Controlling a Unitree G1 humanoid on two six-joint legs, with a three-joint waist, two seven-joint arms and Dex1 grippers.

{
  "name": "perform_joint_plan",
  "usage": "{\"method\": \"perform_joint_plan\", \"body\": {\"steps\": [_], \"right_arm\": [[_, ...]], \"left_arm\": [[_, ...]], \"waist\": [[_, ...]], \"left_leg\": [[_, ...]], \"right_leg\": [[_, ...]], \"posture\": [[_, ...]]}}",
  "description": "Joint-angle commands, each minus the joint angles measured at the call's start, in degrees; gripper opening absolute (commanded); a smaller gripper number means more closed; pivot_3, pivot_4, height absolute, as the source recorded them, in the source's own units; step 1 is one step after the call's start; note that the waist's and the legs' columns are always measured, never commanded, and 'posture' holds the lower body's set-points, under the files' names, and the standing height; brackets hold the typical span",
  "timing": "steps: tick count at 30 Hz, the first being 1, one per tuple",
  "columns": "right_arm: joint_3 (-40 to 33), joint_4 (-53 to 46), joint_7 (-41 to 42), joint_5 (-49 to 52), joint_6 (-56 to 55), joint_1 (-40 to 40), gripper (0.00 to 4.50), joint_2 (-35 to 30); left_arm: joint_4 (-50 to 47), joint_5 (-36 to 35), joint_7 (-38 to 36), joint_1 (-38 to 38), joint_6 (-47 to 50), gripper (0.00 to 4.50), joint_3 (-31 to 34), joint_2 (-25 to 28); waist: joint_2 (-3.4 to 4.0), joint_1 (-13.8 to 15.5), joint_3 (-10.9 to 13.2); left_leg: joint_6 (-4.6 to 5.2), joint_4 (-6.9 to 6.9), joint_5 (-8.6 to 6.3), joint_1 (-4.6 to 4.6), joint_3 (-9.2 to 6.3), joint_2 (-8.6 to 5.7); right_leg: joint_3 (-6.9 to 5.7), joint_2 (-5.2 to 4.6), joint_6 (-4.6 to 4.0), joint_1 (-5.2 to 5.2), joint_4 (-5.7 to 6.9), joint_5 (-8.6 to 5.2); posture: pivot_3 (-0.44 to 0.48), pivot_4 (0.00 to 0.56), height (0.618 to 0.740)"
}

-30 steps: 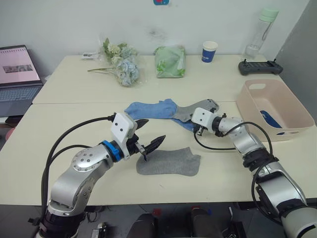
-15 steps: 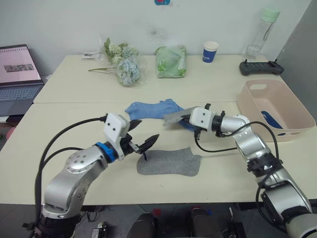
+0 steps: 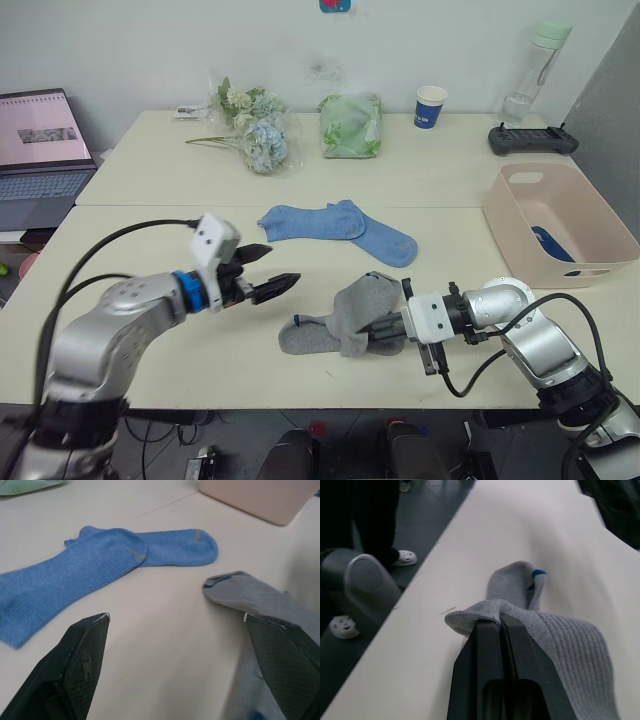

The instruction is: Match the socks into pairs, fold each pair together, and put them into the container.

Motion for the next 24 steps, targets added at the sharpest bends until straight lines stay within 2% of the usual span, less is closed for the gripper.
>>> {"method": "perform_joint_plan", "body": {"steps": [1, 6, 10, 15, 19, 24], "right_arm": [[0.0, -1.0, -0.2, 0.7, -1.4, 0.4, 0.06, 0.6], [0.8, -0.2, -2.7, -1.7, -1.8, -0.1, 0.06, 2.1], [0.0, 0.9, -5.4, -3.6, -3.0, -0.6, 0.06, 3.1], [-3.1, 1.1, -8.8, -1.5, -1.9, -1.6, 0.06, 4.9], [-6.9, -0.4, -12.4, 4.5, 6.8, -3.7, 0.06, 8.0], [-9.4, -4.0, -13.1, 11.1, 15.2, -5.0, 0.06, 8.8]], "left_arm": [[11.7, 7.2, -2.6, -7.4, -8.3, 4.5, -6.2, -4.4], [26.1, 12.6, -7.4, -17.8, -16.0, 4.5, -11.7, -12.5], [34.1, 15.9, -10.1, -23.1, -21.1, 4.5, -12.7, -15.2], [37.2, 17.0, -13.0, -25.2, -23.4, 4.5, -11.8, -15.4], [38.6, 17.7, -13.8, -25.9, -24.7, 4.5, -11.1, -15.5], [37.9, 17.8, -13.7, -25.6, -24.8, 4.5, -10.5, -16.0]], "waist": [[-0.01, 0.2, 0.0], [-0.08, 0.1, 0.0], [-0.09, 0.0, 0.0], [-0.1, -0.1, 0.0], [-0.1, -0.1, 0.1], [-0.1, 0.0, 0.1]], "left_leg": [[0.0, 0.0, 0.0, 0.0, 0.01, -0.02], [-0.03, 0.14, 0.02, -0.47, -0.01, 0.01], [-0.03, 0.15, 0.02, -0.49, 0.0, -0.01], [-0.03, 0.15, 0.02, -0.5, -0.01, -0.02], [-0.03, 0.17, 0.02, -0.5, -0.04, -0.02], [-0.03, 0.17, 0.02, -0.55, -0.09, -0.03]], "right_leg": [[0.02, -0.01, 0.01, 0.0, -0.02, 0.0], [0.02, -0.08, 0.02, -0.54, 0.09, 0.0], [0.02, -0.1, 0.02, -0.55, 0.12, 0.0], [0.02, -0.08, 0.03, -0.56, 0.12, 0.0], [0.01, -0.08, 0.03, -0.56, 0.14, 0.01], [-0.02, -0.08, 0.03, -0.56, 0.12, 0.01]], "posture": [[0.0, 0.15, 0.74], [0.0, 0.15, 0.74], [0.0, 0.15, 0.74], [0.0, 0.15, 0.74], [0.0, 0.15, 0.74], [0.0, 0.15, 0.74]]}}
